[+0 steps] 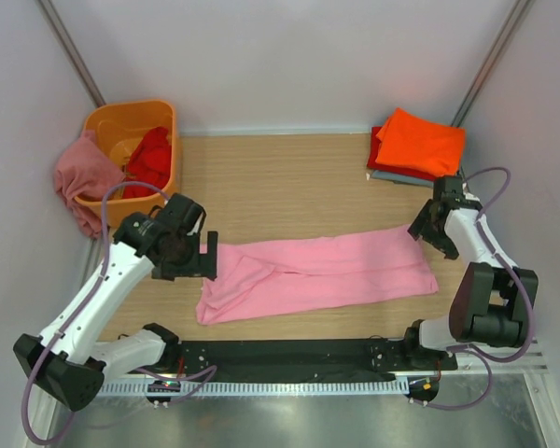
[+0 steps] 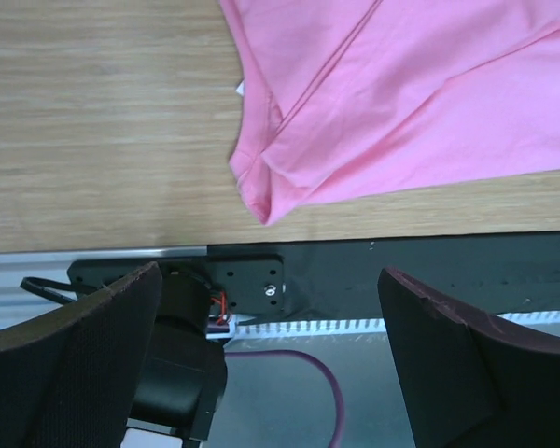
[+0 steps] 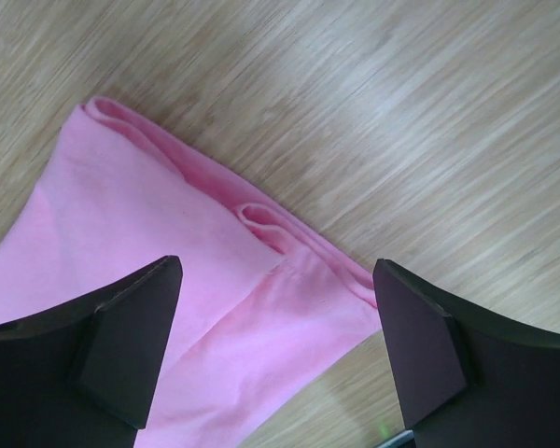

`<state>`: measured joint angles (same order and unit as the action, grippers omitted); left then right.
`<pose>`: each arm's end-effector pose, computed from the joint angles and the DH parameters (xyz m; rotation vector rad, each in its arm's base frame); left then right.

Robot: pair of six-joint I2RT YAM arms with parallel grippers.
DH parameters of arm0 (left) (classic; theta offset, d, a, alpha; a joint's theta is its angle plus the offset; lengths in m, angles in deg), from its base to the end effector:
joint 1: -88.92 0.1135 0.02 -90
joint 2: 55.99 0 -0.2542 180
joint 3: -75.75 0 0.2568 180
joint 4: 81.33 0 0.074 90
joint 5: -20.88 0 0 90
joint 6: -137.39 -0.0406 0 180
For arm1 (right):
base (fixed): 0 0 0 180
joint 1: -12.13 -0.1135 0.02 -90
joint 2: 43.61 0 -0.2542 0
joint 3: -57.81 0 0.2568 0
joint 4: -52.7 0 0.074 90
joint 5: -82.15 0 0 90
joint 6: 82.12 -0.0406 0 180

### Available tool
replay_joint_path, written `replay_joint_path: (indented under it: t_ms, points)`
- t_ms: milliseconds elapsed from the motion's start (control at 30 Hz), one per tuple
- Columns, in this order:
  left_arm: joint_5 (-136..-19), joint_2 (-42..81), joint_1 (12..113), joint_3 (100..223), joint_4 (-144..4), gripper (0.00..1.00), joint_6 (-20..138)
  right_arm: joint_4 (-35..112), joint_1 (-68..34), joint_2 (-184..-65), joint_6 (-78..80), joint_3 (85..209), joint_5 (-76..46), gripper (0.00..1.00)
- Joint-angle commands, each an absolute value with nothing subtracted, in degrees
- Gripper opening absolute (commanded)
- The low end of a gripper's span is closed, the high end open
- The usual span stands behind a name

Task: Fold and stack the t-shirts
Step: Fold the tshirt

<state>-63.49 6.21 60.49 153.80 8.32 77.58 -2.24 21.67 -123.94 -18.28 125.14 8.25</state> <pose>0.1605 -0.0824 0.2986 -0.0636 2.8458 -0.0763 0.2644 -0.0558 0.2016 0.9005 2.5529 -0.3025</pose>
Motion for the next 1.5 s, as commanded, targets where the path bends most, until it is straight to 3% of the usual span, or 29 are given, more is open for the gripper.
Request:
replay_joint_path:
  t_ms: [0,200,433,700,1000,1167,1267,1367,1400,1467]
  points:
    - [-66.1,5.4,60.4,158.8,12.5,1.00,78.6,-1.3,22.4,-123.6,-19.6,129.6,11.5,0.90]
    - [-65.9,6.9,60.4,155.3,2.9,1.00,83.2,2.7,21.5,-122.0,-19.4,130.1,-2.0,0.86]
    - [-66.7,15.1,60.3,145.3,-17.9,0.93,89.4,9.5,12.2,-122.4,-19.9,127.0,-14.4,0.84]
    - [-62.2,30.0,59.9,144.5,-28.3,0.89,90.8,12.2,7.6,-130.5,-19.8,123.9,-13.5,0.82]
    - [-59.3,51.7,59.9,158.6,-29.7,0.86,88.1,15.5,0.8,-131.9,-23.2,116.0,-10.8,0.82]
    - [-57.3,62.2,61.0,173.4,-25.8,0.86,85.4,15.7,-2.7,-127.6,-25.6,111.3,-12.3,0.84]
    - [-54.9,70.5,62.4,190.3,-20.3,0.86,82.1,14.9,-6.4,-122.0,-30.0,108.1,-13.2,0.86]
    - [-54.8,85.0,63.5,213.9,-11.9,0.86,77.6,15.4,-11.8,-113.4,-38.9,103.7,-14.7,0.87]
    - [-56.3,92.8,63.7,228.2,-10.7,0.86,75.8,16.4,-14.0,-111.2,-41.8,102.5,-16.3,0.88]
    - [-62.4,101.0,64.0,242.1,-9.9,0.86,70.3,20.6,-23.3,-105.5,-51.9,100.4,-17.1,0.88]
